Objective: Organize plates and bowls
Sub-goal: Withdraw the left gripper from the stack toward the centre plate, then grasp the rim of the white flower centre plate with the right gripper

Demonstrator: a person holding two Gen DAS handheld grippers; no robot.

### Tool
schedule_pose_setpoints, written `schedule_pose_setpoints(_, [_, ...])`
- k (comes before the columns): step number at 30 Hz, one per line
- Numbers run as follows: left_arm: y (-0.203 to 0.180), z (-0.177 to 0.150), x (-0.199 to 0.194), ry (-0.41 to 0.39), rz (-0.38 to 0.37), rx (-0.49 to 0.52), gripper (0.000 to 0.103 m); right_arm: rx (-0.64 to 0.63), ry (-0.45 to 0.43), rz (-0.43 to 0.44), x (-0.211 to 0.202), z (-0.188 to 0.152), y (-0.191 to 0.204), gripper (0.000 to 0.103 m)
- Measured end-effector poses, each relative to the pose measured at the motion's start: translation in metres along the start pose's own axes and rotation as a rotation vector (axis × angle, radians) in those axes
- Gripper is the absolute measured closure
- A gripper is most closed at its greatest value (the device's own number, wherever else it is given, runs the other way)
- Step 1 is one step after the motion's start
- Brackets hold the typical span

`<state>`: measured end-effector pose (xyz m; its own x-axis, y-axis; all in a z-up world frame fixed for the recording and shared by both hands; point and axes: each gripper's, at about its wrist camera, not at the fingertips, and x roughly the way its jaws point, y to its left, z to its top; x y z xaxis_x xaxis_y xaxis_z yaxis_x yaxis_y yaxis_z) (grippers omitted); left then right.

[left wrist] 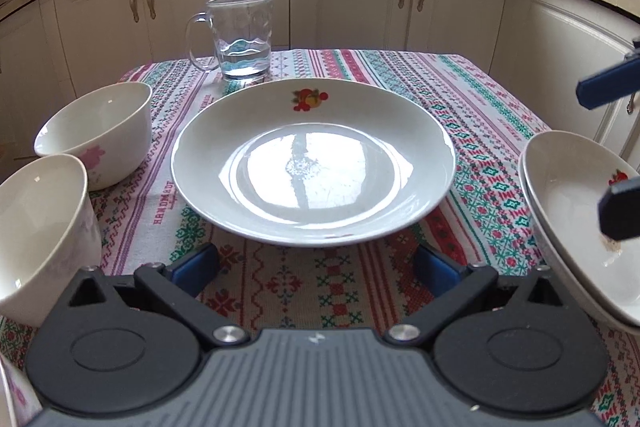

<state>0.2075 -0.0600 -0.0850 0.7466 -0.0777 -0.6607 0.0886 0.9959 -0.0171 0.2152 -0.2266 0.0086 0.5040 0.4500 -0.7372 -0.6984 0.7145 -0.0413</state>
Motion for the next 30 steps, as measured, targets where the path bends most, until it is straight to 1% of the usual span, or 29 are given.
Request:
schedule_pose_setpoints(4, [0.002,0.003,0.004,0.001,0.003,0.000,0.000,-0.041,0.027,0.030,0.023,0.018,-0.016,0.000])
schedule_pose_setpoints(9, [0.000,0.003,0.004,-0.016,0.005,0.025,0.001,-0.092,0.066,0.078,0.053,0.041,-0.031,0.000])
schedule_pose_setpoints(17, [0.004,0.004,0.004,-0.021,-0.008,0.005,0.002,-0.176,0.135,0.169,0.102,0.076,-0.043,0.000])
schedule_pose_setpoints(19, [0.004,0.004,0.003,-0.025,0.002,-0.002,0.003,-0.185,0.146,0.184,0.113,0.083,-0.045,0.000])
schedule_pose_setpoints(24, [0.005,0.004,0.001,-0.043,-0.007,-0.001,0.003,-0.206,0.162,0.209,0.141,0.102,-0.052,0.000])
schedule_pose_setpoints(25, [0.004,0.004,0.001,-0.045,-0.005,0.002,0.004,-0.206,0.169,0.209,0.149,0.106,-0.054,0.001])
schedule_pose_setpoints(28, [0.005,0.003,0.002,-0.043,-0.003,0.005,0.004,-0.199,0.180,0.223,0.165,0.112,-0.058,0.008])
schedule_pose_setpoints(30, [0.007,0.003,0.003,-0.041,-0.011,-0.002,0.004,-0.192,0.186,0.236,0.176,0.115,-0.061,0.009])
